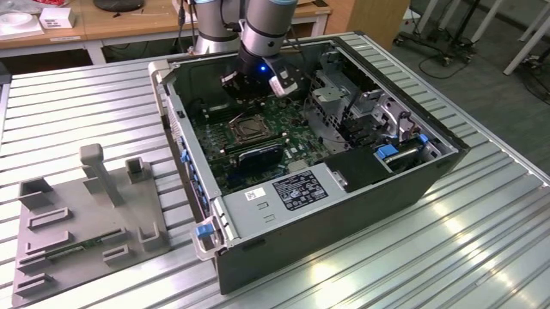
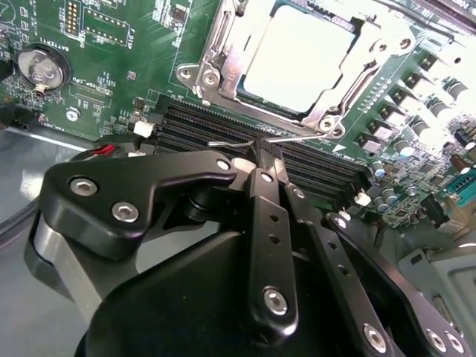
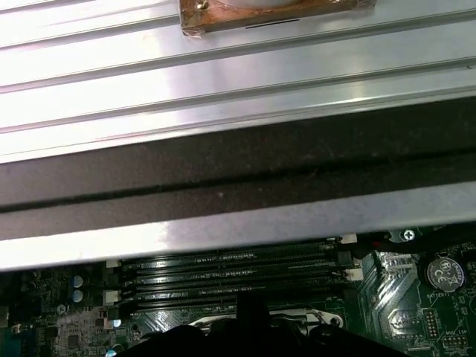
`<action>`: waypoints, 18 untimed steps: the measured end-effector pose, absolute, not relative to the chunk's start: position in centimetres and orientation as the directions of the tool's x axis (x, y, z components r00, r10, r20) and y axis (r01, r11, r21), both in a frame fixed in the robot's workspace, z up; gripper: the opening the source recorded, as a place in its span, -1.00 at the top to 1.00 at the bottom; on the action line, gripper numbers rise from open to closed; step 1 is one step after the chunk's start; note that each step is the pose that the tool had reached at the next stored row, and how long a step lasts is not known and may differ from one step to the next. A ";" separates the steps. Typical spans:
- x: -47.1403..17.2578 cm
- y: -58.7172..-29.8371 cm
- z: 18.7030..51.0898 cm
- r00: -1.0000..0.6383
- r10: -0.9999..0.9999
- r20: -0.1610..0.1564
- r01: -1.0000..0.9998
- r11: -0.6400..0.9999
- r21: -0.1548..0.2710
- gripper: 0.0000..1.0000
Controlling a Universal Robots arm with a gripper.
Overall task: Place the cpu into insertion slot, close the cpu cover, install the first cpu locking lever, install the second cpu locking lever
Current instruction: 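Install the first cpu locking lever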
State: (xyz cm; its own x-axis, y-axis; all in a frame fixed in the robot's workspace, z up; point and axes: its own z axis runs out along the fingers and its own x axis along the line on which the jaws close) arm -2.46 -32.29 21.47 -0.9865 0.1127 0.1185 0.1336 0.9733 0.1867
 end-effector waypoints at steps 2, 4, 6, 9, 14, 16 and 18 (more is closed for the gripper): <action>-2.5 -32.3 21.5 -0.987 0.113 0.118 0.134 0.973 0.187 0.79; -2.5 -32.3 21.5 -0.987 0.113 0.119 0.133 0.973 0.187 0.79; -2.5 -32.2 21.5 -0.987 0.112 0.119 0.134 0.973 0.187 0.79; -2.5 -32.2 21.4 -0.987 0.112 0.119 0.134 0.973 0.190 0.79; -2.5 -32.2 21.4 -0.987 0.112 0.119 0.134 0.972 0.192 0.79; -2.5 -32.1 21.3 -0.987 0.112 0.119 0.134 0.972 0.193 0.79; -2.5 -32.2 21.1 -0.987 0.112 0.119 0.134 0.972 0.194 0.79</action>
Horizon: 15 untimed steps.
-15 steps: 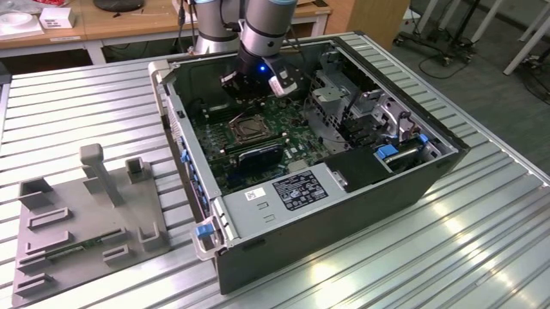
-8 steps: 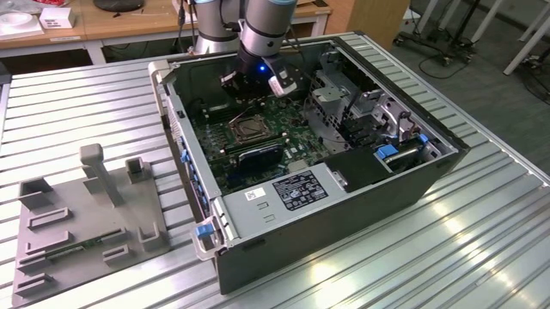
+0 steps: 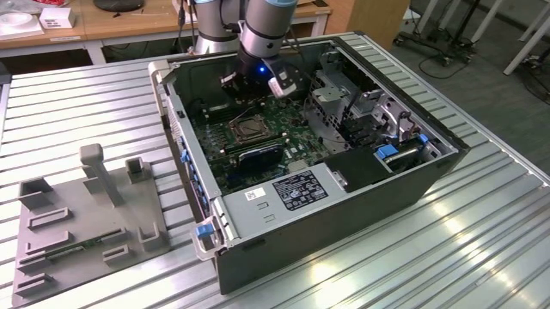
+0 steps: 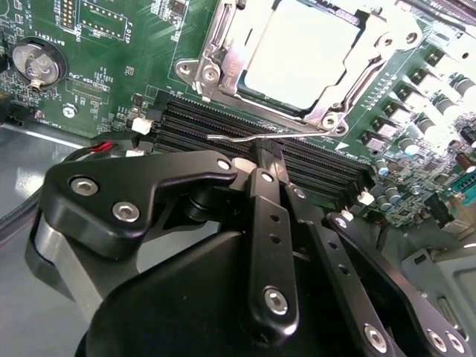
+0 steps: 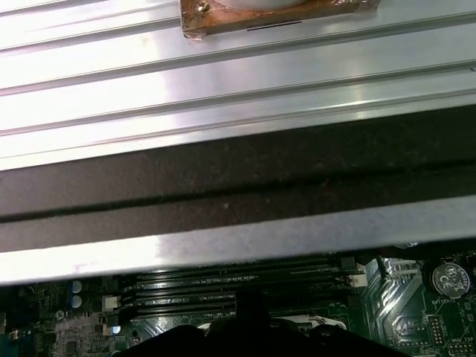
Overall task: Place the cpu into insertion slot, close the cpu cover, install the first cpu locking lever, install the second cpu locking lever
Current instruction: 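Install the first cpu locking lever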
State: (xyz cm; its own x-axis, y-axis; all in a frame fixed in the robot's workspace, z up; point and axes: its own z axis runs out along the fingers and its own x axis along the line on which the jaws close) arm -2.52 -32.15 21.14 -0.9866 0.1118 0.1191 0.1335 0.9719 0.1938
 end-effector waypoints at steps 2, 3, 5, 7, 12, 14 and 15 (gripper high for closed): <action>-2.5 -32.2 21.0 -0.987 0.112 0.119 0.134 0.972 0.194 0.79; -2.5 -32.2 21.0 -0.987 0.112 0.119 0.134 0.972 0.194 0.79; -2.5 -32.2 21.0 -0.987 0.112 0.119 0.134 0.972 0.194 0.79; -2.5 -32.2 20.9 -0.987 0.112 0.119 0.134 0.972 0.194 0.79; -2.3 -32.2 20.8 -0.987 0.112 0.119 0.134 0.972 0.194 0.79; -2.2 -32.2 20.8 -0.987 0.112 0.119 0.134 0.972 0.194 0.79; -2.2 -32.2 20.8 -0.987 0.112 0.119 0.134 0.972 0.194 0.79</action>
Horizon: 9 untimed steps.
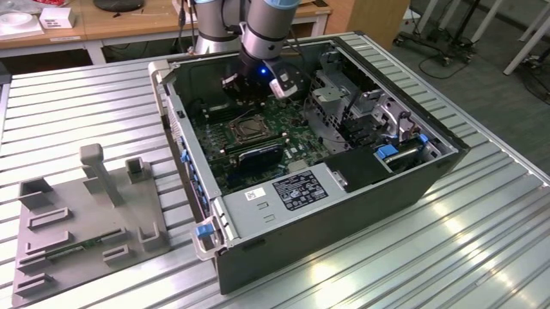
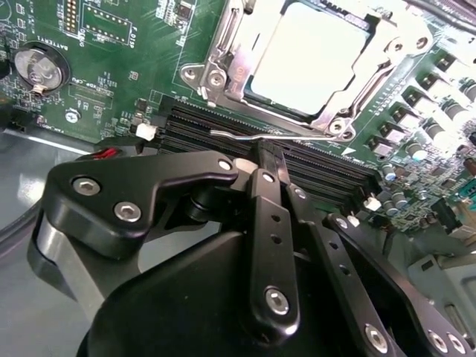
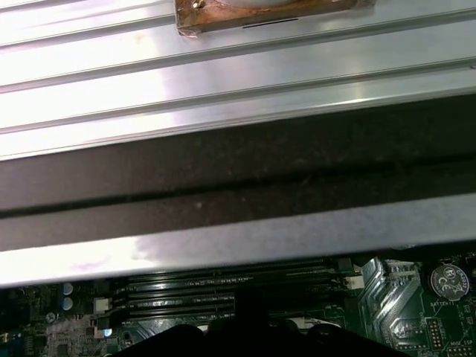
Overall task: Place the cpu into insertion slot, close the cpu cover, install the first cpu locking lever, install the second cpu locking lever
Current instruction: 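Install the first cpu locking lever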
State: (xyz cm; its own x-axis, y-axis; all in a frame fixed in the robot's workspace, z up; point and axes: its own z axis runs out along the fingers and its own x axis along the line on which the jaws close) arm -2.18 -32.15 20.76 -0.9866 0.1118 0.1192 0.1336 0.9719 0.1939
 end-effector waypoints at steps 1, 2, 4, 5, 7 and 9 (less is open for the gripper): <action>-2.1 -32.2 20.7 -0.987 0.112 0.119 0.134 0.972 0.194 0.79; -2.1 -32.2 20.7 -0.987 0.112 0.119 0.134 0.972 0.194 0.79; -2.1 -32.2 20.7 -0.987 0.112 0.119 0.134 0.972 0.194 0.79; -2.1 -32.2 20.6 -0.987 0.112 0.119 0.134 0.972 0.194 0.79; -2.1 -32.2 20.6 -0.987 0.112 0.119 0.134 0.972 0.194 0.79; -2.1 -32.2 20.6 -0.987 0.112 0.119 0.134 0.972 0.194 0.79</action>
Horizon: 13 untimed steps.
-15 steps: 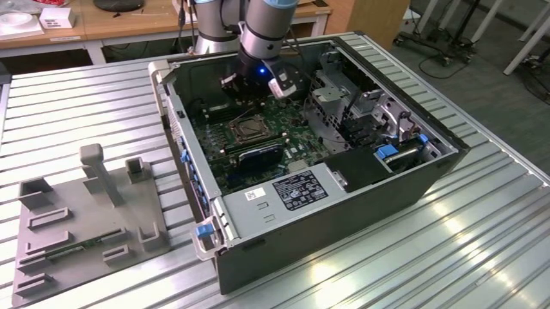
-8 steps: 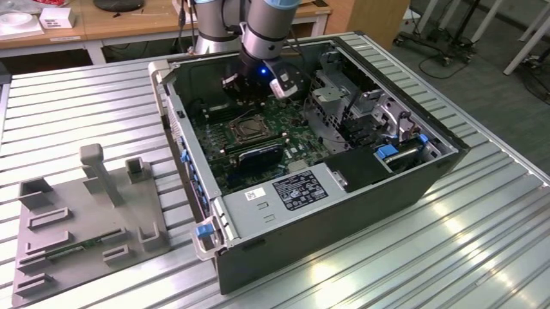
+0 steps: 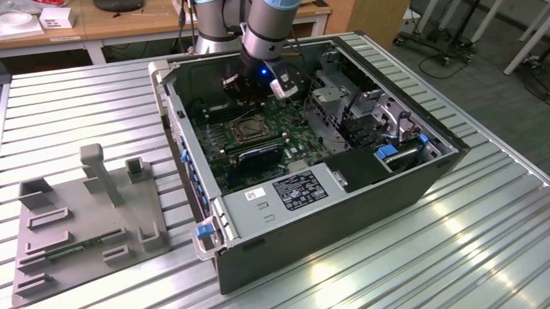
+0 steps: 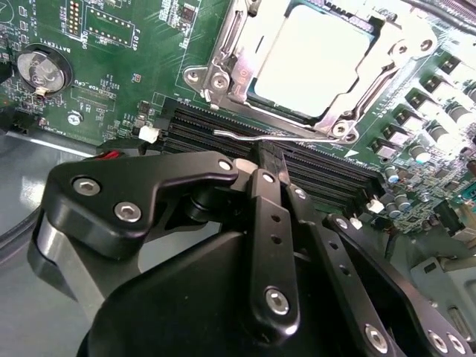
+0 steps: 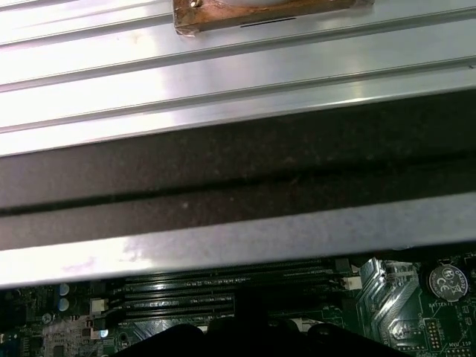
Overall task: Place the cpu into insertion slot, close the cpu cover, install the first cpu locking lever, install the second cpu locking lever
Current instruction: 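Install the first cpu locking lever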
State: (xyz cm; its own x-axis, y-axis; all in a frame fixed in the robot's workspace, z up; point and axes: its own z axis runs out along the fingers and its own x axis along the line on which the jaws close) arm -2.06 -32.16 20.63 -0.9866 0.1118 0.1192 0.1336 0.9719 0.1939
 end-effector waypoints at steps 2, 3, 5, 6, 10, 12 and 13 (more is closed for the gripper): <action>-2.1 -32.2 20.6 -0.987 0.112 0.119 0.134 0.972 0.194 0.79; -2.1 -32.2 20.6 -0.987 0.112 0.119 0.133 0.972 0.194 0.79; -2.1 -32.2 20.7 -0.987 0.112 0.118 0.133 0.972 0.195 0.79; -2.2 -32.2 20.7 -0.987 0.112 0.117 0.133 0.972 0.195 0.79; -2.4 -32.2 20.8 -0.988 0.111 0.109 0.131 0.971 0.197 0.79; -2.5 -32.2 20.9 -0.988 0.112 0.105 0.131 0.971 0.198 0.79; -2.6 -32.2 21.0 -0.988 0.112 0.104 0.131 0.971 0.198 0.79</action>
State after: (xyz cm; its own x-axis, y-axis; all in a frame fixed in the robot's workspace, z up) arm -2.56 -32.18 20.95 -0.9883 0.1116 0.1041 0.1305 0.9715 0.1981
